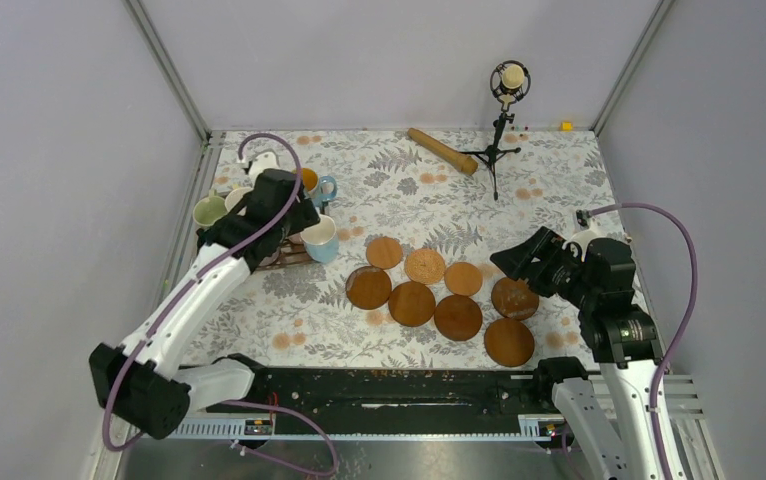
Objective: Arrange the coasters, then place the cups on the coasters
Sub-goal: Pick up the cup from the tray.
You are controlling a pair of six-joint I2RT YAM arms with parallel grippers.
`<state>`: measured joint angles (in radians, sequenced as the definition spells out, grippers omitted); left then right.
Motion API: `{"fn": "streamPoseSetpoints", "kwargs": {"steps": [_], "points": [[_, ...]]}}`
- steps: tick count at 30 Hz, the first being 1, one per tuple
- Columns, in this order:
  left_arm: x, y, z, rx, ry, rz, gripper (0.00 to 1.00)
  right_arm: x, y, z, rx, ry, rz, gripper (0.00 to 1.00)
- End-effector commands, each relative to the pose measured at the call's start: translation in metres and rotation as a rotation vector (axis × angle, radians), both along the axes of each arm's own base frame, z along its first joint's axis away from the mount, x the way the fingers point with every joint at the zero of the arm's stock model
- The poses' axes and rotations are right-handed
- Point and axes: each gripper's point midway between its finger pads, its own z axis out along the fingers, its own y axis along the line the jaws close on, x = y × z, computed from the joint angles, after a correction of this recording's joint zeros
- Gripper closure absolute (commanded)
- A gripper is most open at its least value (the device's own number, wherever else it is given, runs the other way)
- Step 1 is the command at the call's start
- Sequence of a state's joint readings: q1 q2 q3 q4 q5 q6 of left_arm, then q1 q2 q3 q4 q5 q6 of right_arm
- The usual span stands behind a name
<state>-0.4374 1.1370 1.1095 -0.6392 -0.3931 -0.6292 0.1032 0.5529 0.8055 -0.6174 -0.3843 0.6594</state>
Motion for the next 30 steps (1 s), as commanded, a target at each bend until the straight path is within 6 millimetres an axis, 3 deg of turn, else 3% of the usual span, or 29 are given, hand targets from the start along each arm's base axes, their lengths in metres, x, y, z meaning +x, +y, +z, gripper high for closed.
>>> {"fn": "streamPoseSetpoints", "kwargs": {"steps": [1,12,24,30], "points": [[0.008,0.002,-0.032,0.037,0.109,0.015,0.39,-0.004,0.005,0.000,0.001,-0.011,0.040,0.21],[0.014,0.007,-0.080,0.053,0.252,0.081,0.54,-0.006,0.004,-0.005,-0.002,-0.014,0.041,0.19],[0.009,0.001,-0.102,0.029,0.317,0.063,0.58,-0.004,0.005,-0.011,0.009,0.000,0.034,0.17],[0.003,-0.001,-0.110,0.028,0.350,0.047,0.66,-0.003,0.003,-0.014,0.002,-0.001,0.026,0.16]]}}
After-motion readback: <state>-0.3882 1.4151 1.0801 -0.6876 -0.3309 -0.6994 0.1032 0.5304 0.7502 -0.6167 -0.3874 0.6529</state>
